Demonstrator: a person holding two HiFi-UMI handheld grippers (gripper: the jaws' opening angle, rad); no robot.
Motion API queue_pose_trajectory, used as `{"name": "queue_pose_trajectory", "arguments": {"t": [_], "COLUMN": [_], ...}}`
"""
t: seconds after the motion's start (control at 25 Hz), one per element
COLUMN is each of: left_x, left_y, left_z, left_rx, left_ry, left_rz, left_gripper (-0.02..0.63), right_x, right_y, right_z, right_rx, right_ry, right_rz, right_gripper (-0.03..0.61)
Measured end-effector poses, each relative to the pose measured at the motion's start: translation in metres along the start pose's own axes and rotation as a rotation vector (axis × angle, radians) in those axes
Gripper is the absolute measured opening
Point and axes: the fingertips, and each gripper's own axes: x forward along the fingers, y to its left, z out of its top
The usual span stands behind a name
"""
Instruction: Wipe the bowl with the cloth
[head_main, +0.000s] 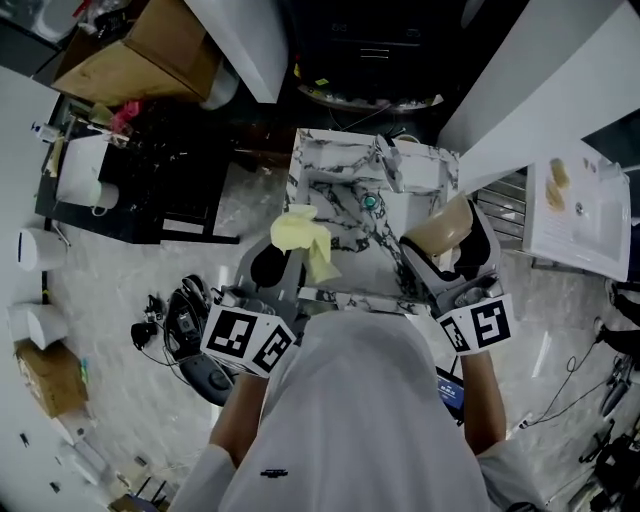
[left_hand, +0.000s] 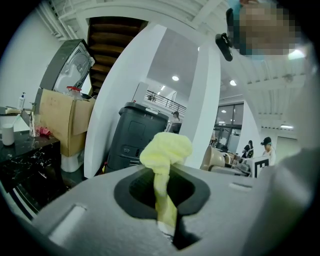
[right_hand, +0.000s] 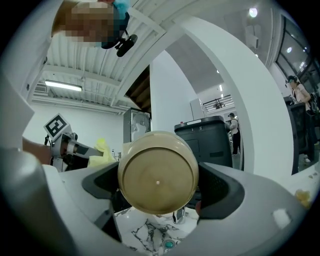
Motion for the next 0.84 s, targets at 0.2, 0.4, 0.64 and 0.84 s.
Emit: {"name": "queue_pose_trajectory", "arguments": {"t": [0.2,0.4,0.64,0.84], "left_x": [0.002,0.0,0.001,0.002], "left_y": [-0.001,0.001,-0.002,-0.004], "left_z": [0.003,0.005,0.005,0.002], "left_rx": [-0.009,-0.027,-0.044,-0.041], "left_ry": [-0.009,-0.014,-0.007,-0.002], "left_rz": [0.0,0.0,-0.009,-0.01], "left_gripper": [0.031,0.031,0.031,0.031], "right_x": [0.001,0.003,0.001,-0.002], "right_y": [0.004,0.01,0.008,0.009], "right_z": [0.004,0.003,0.001,0.003], "right_rx": [0.004,0.003,0.01,0.02], "right_ry": [-0.008,0.003,0.007,0.003], "right_rz": [0.013,0.028,0.027,0.022], "right_gripper": [0.492,0.492,0.492,0.492]}}
